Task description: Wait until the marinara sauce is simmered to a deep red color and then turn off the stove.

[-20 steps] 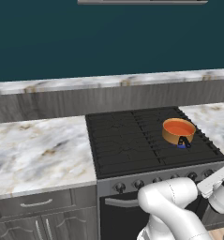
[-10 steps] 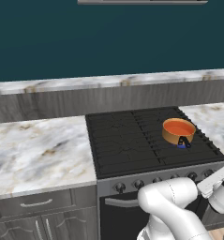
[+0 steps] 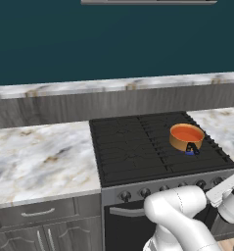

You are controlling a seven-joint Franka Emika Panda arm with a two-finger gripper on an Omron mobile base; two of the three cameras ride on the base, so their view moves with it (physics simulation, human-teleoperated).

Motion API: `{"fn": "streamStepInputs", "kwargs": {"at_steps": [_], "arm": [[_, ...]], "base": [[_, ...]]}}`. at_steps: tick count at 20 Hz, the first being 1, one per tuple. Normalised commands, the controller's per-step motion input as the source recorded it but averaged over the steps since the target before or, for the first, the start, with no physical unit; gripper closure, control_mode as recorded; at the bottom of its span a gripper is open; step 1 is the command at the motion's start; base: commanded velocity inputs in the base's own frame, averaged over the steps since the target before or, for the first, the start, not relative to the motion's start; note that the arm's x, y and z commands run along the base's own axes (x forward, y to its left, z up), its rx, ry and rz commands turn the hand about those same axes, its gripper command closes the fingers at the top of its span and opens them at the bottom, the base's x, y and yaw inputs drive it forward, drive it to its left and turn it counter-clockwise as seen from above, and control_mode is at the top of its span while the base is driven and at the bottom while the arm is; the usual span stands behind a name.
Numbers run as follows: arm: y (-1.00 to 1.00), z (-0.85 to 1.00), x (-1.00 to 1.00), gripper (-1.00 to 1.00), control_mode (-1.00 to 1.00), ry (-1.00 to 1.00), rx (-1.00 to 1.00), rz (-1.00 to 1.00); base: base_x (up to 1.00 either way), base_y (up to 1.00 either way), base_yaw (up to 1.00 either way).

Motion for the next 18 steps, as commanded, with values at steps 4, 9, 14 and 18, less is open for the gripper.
{"fn": "streamStepInputs", "kwargs": {"at_steps": [4,9,14,18], "arm": [[0.0,0.0,0.0,1.0,-1.0,0.0,0.0,0.0],[0.0,0.0,0.0,1.0,-1.0,0.0,0.0,0.0],[0.0,0.0,0.0,1.0,-1.0,0.0,0.0,0.0],[0.0,0.0,0.0,1.0,-1.0,0.0,0.0,0.0]], "base": [[0.0,0.0,0.0],[0.0,0.0,0.0],[0.0,0.0,0.0],[0.0,0.0,0.0]]}}
